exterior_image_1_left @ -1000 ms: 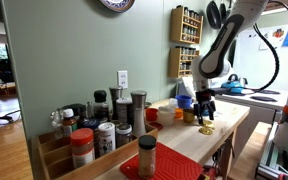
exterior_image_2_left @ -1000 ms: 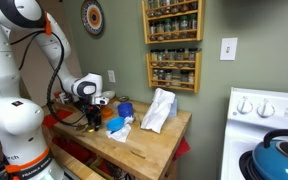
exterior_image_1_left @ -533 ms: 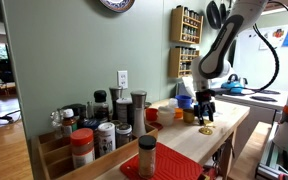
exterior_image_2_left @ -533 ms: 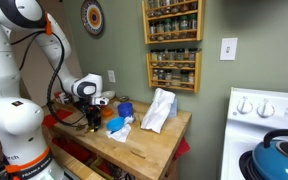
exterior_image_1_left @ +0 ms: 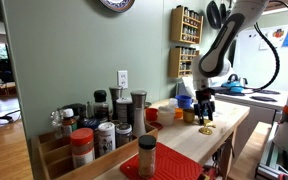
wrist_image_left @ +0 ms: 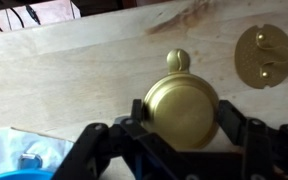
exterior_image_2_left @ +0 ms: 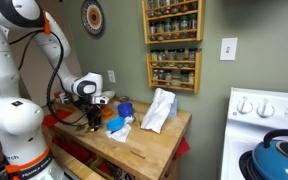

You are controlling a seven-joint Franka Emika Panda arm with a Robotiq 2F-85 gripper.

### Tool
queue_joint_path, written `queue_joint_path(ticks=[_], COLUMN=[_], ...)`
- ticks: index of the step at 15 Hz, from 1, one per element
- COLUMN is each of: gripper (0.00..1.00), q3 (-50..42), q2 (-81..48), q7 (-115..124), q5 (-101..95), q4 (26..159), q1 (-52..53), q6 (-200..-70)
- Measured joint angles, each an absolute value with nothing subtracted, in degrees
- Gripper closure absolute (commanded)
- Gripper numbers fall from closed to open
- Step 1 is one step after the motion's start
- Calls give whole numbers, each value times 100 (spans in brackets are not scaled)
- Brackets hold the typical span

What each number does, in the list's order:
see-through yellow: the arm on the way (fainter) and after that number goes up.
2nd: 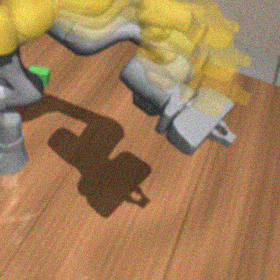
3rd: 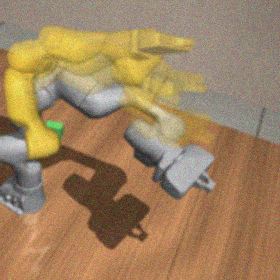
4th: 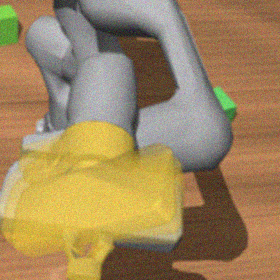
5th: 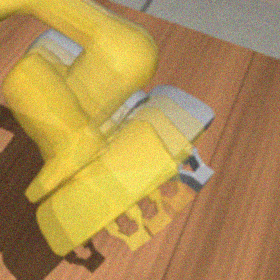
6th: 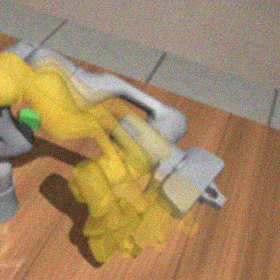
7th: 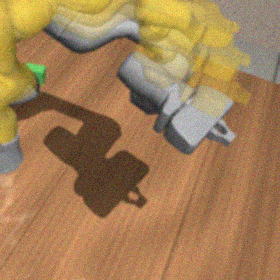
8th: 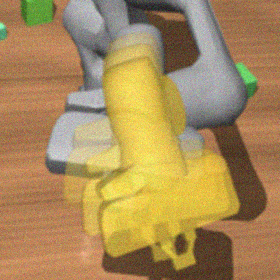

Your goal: Pick up the laying gold cup and position it upright on the counter top, pick up the gold lid on the right and use it to cover the gold cup

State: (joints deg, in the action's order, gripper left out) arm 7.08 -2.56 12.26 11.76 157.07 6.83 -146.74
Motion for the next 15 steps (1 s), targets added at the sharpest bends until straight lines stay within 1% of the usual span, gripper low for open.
queue_joint_path(ticks=[1,4,9,11,12,14,15], gripper=[14,0,0,2,4,14,22], q3=[708,706,703,703,703,703,702], q2=[-249,-265,-391,-434,-449,-449,-446], q7=[1226,1226,1226,1226,1226,1222,1219], q5=[1176,1177,1177,1177,1177,1184,1186], q4=[15708,15710,15712,15711,15710,15707,15707], q1=[682,678,677,677,677,676,675], q6=[-14672,-14672,-14673,-14673,-14673,-14673,-14673])
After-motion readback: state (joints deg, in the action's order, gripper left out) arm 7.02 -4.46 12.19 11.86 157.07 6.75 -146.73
